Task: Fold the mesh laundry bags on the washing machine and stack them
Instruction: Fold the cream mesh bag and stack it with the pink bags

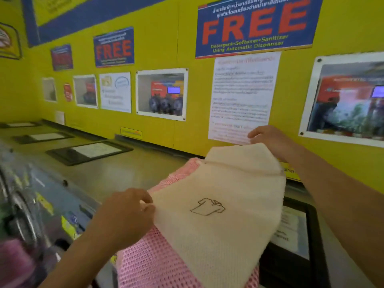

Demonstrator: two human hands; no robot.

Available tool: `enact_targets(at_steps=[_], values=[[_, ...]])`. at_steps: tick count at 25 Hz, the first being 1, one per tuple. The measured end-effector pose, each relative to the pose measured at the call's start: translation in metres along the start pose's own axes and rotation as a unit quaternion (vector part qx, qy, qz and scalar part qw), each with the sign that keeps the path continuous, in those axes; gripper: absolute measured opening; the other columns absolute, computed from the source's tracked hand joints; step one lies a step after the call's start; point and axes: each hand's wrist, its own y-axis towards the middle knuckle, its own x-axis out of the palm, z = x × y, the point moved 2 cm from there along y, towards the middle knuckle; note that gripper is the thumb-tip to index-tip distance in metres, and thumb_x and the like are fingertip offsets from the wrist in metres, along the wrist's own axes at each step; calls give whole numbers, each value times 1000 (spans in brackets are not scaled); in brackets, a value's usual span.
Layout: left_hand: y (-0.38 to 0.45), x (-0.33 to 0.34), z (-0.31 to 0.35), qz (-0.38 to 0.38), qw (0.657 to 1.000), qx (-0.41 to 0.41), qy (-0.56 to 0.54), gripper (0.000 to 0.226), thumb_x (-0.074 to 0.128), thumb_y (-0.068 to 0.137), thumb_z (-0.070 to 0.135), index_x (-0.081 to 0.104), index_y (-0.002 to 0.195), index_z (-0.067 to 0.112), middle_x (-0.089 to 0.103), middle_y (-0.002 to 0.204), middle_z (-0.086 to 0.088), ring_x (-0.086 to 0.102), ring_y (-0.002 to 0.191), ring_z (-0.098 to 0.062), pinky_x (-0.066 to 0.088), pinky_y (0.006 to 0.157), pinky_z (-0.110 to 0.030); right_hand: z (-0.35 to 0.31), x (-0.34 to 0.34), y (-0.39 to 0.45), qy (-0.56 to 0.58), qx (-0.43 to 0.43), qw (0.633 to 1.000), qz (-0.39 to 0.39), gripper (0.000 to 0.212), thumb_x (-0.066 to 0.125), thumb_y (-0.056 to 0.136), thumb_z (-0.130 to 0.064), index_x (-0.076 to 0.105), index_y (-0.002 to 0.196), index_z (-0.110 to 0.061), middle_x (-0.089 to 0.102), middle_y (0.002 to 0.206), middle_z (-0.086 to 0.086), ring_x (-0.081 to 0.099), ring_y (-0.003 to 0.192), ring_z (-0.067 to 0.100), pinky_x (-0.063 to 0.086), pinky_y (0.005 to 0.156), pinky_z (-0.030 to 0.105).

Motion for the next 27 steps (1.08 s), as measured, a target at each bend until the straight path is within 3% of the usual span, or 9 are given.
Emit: enact_targets(at_steps=[4,6,8,10,13,16,20,24,27], values=[[3,-4,16,78,988,130,37,22,53,89,38,62,108,33,52,100,10,51,94,-10,46,85,-30,-9,-30,-23,49,26,993,104,16,55,90,-23,69,95,-17,71,98,7,64,73,19,47,59,29],[9,10,27,-23,982,185,-25,39,52,88,50,53,126,40,46,121,13,44,114,-9,39,104,-37,-9,-25,-43,-143,18,989,22,19,56,91,-30,66,103,-20,67,106,2,62,88,23,47,70,33],[19,30,25,-110,980,165,-5,51,50,86,59,44,135,43,40,139,13,37,129,-12,32,111,-42,5,0,-61,-310,47,941,-127,38,57,91,-34,58,126,-18,56,132,4,54,113,25,45,86,37],[28,45,16,-141,982,120,46,56,45,85,65,41,138,44,37,146,10,34,134,-16,29,113,-46,26,27,-74,-361,90,901,-223,52,53,91,-36,44,140,-22,45,145,2,48,123,23,43,90,33],[35,48,9,-124,986,99,57,48,46,83,68,51,124,44,43,138,11,38,128,-15,29,111,-47,49,42,-72,-393,127,886,-208,50,46,89,-35,44,136,-20,52,136,5,52,118,25,45,89,32],[33,51,9,-81,990,106,44,28,49,83,65,51,98,42,48,120,12,41,115,-13,34,106,-44,57,44,-65,-409,110,885,-193,25,48,85,-27,56,104,-13,61,101,1,59,96,22,47,74,32],[27,53,11,-40,992,121,24,19,51,87,56,53,86,37,51,101,12,47,101,-12,40,98,-41,52,46,-62,-413,61,896,-148,18,54,82,-17,65,96,-14,66,101,3,62,89,22,55,79,37],[19,35,15,63,986,142,63,23,49,91,48,62,92,29,54,94,10,51,90,-12,41,94,-38,21,45,-57,-393,-22,919,-28,19,56,80,-13,58,97,-22,58,100,1,56,87,23,42,63,31],[11,19,11,42,989,124,73,26,48,90,54,59,95,30,53,96,11,51,90,-11,43,96,-40,7,57,-52,-385,-45,919,-69,25,54,81,-12,58,104,-22,58,107,2,54,90,22,42,66,32]])
